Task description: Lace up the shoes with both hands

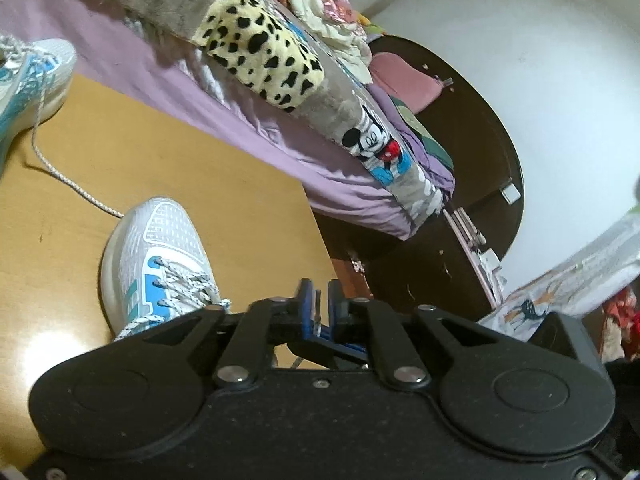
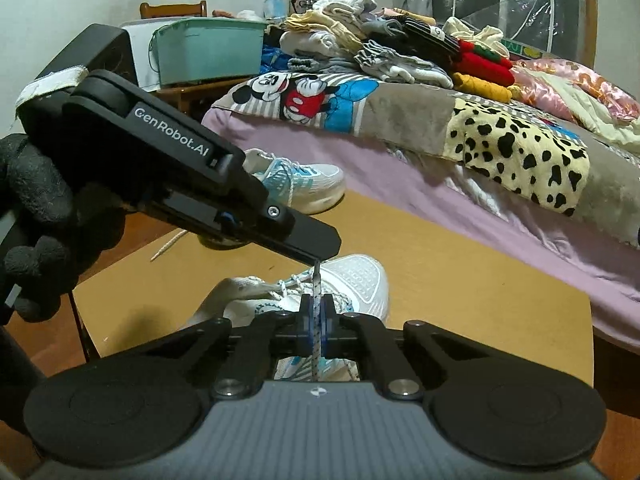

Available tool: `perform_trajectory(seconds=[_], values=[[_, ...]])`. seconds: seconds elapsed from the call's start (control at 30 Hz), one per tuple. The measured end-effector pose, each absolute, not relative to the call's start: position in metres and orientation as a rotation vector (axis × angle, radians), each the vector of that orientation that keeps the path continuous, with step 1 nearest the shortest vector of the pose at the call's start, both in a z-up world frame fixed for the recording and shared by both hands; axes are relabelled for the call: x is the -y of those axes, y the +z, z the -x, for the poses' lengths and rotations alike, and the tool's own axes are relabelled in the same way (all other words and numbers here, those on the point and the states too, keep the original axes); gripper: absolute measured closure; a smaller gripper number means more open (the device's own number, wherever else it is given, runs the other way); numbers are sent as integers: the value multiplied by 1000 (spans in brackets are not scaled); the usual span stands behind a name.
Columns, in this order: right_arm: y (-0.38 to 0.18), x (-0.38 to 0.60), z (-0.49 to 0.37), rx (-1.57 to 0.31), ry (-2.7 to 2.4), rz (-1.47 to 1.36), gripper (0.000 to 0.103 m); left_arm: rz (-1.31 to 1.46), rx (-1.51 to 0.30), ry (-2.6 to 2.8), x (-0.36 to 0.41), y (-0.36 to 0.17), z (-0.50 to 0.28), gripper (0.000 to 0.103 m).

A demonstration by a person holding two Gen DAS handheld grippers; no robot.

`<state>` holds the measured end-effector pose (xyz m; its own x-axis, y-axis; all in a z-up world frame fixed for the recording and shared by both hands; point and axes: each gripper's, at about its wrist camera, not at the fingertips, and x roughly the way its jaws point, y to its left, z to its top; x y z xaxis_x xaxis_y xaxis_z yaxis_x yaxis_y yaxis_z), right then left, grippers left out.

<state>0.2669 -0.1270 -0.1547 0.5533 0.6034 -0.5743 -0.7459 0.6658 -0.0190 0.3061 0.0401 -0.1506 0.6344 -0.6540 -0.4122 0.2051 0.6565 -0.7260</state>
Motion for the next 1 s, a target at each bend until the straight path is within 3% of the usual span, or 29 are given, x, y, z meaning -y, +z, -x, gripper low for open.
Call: perform_trajectory(seconds=[0.13, 0.27, 0.43, 0.6, 0.7, 0.8, 0.87, 1.0], values=[[-154, 127, -267, -570, 806, 268, 98, 689, -725, -522, -41, -153, -306, 103], [-152, 127, -267, -568, 796, 247, 80, 677, -730, -527, -39, -153, -305, 103], [-151, 127, -267, -568, 809, 244, 83, 667, -732, -529, -37, -153, -305, 103], [-152, 129, -268, -569, 812, 236, 97, 664, -735, -529, -36, -152, -307, 103], [-152, 130, -268, -568, 814, 234, 98, 652, -740, -535, -35, -152, -307, 103], [-152, 130, -269, -580, 800, 231, 98, 606, -730, -539, -34, -148, -306, 93], [-153, 128, -272, -609, 781, 241, 98, 564, -715, -533, -34, -145, -305, 68], [-157, 127, -277, -663, 703, 281, 98, 537, -705, -503, -38, -146, -302, 63]])
